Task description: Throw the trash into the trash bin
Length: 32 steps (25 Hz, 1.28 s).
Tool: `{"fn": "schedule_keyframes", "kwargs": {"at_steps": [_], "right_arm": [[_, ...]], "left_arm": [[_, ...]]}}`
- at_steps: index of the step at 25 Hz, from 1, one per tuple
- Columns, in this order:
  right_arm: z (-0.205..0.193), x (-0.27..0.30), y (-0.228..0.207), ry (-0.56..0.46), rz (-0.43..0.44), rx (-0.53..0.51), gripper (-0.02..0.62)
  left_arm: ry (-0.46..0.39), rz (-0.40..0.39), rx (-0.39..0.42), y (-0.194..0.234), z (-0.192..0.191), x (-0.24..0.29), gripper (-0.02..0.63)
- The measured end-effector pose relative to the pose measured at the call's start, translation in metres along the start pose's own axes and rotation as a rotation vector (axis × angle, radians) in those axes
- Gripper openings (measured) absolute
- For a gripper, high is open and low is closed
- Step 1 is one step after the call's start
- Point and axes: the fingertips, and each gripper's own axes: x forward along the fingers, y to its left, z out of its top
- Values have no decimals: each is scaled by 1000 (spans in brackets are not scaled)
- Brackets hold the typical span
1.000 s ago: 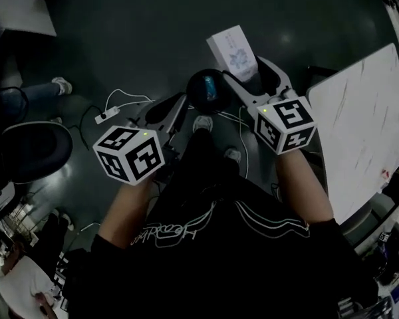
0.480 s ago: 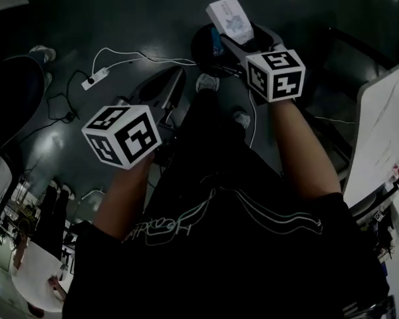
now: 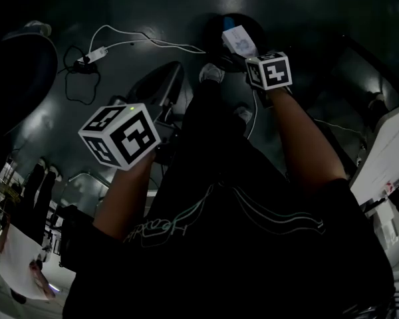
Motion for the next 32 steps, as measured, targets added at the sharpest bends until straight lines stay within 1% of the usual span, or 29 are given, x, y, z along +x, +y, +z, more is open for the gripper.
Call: {"fn": "schedule_keyframes", "kwargs": {"at_steps": [2,5,8,12,14,16,18,20,21,23,24,25,27,32], "right_arm": [[-1,7,2,16,32,46,339],[-4,14,-9,32,34,130,352],[-14,13,-15,96,40,122,354],[-22,1,-16,120,69,122,354],[-28,-5,-16,121,106,134,354],[-29,-13,-11,104,165,153,353],[-23,-24,-1,57,239,184,351],[-10,-38,10,-19,302,201,347],[-3,-45,14,-66,317,197,331],[10,-61,20,-163,303,158,170],[15,-69,24,-204,289,126,126],[21,-79,30,-239,284,95,103],[33,-103,45,-310,304,52,54],[51,-193,96,-504,398,-63,31]], "left_arm": [[-15,14,-17,3,2,-2,5],[-44,39,-24,3,6,-5,5],[-59,51,-11,-2,12,-9,5],[-55,40,1,-17,16,-4,5],[-50,25,10,-29,15,6,5],[-43,8,20,-42,14,15,5],[-38,-5,35,-53,14,19,5],[-38,-11,52,-61,15,19,5],[-38,-12,61,-64,14,18,5],[-37,-10,77,-69,12,14,5],[-37,-10,83,-72,10,12,5],[-41,-12,89,-76,8,9,5],[-54,-21,106,-85,5,1,5],[-77,-64,158,-119,-13,-29,5]]}}
